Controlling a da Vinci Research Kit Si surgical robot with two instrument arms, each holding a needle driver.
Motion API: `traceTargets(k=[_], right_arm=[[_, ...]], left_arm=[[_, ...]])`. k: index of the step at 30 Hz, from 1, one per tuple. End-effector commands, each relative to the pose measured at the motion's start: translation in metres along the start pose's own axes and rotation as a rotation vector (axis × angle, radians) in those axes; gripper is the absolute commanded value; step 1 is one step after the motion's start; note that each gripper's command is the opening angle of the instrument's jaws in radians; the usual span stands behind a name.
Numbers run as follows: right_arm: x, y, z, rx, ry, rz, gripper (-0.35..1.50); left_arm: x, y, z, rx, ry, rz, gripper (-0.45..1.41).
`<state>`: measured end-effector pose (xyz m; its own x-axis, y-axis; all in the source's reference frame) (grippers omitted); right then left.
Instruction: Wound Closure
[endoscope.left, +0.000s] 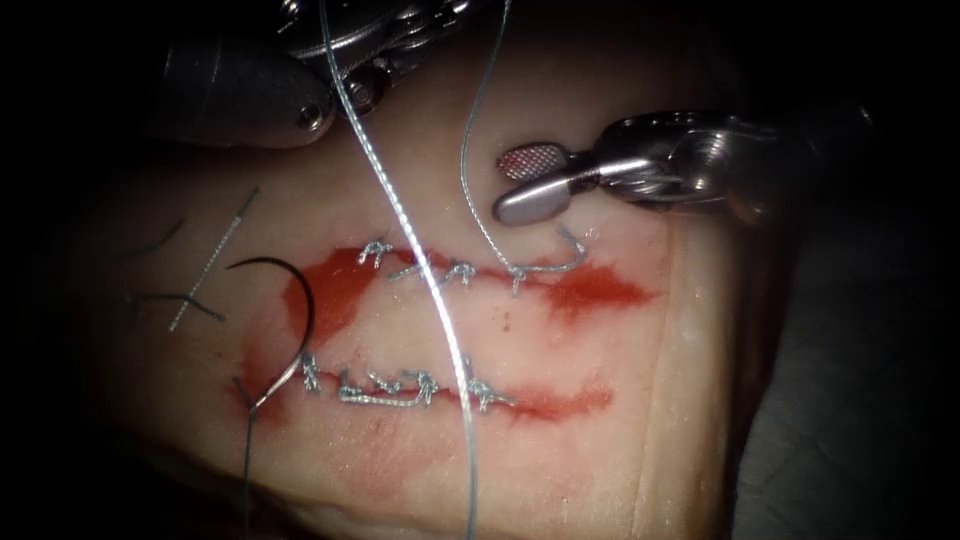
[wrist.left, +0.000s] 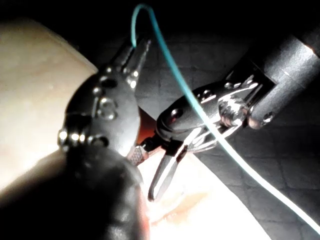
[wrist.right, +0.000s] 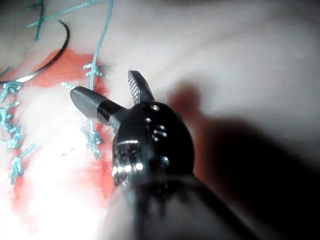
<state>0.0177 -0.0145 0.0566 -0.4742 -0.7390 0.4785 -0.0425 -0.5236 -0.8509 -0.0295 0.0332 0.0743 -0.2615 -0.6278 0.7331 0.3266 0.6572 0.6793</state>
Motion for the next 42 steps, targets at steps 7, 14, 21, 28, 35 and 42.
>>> traceTargets(k=[7,14,21,28,35,42], right_arm=[[0.0003,-0.0004,0.0031,-0.037,0.017,0.003,1.28],[0.0007,-0.0013,0.0052,-0.007,0.011,-0.013,1.31],[0.0008,-0.0013,0.0061,-0.001,0.006,-0.019,1.33],[0.0009,-0.0013,0.0064,-0.014,0.009,-0.023,1.31],[0.0011,-0.0009,0.0068,-0.057,0.028,-0.036,1.23],[0.0011,-0.0006,0.0072,-0.065,0.031,-0.035,1.20]], left_arm=[[-0.0001,0.0002,0.0006,-0.002,-0.013,0.004,-0.45],[-0.0003,-0.0003,0.0008,0.002,-0.019,0.007,-0.45],[-0.0008,-0.0007,0.0010,0.020,-0.031,0.007,-0.45],[-0.0010,-0.0009,0.0010,0.020,-0.040,0.010,-0.45],[-0.0010,-0.0010,0.0011,0.022,-0.040,0.015,-0.45],[-0.0010,-0.0011,0.0011,0.022,-0.040,0.015,-0.45]])
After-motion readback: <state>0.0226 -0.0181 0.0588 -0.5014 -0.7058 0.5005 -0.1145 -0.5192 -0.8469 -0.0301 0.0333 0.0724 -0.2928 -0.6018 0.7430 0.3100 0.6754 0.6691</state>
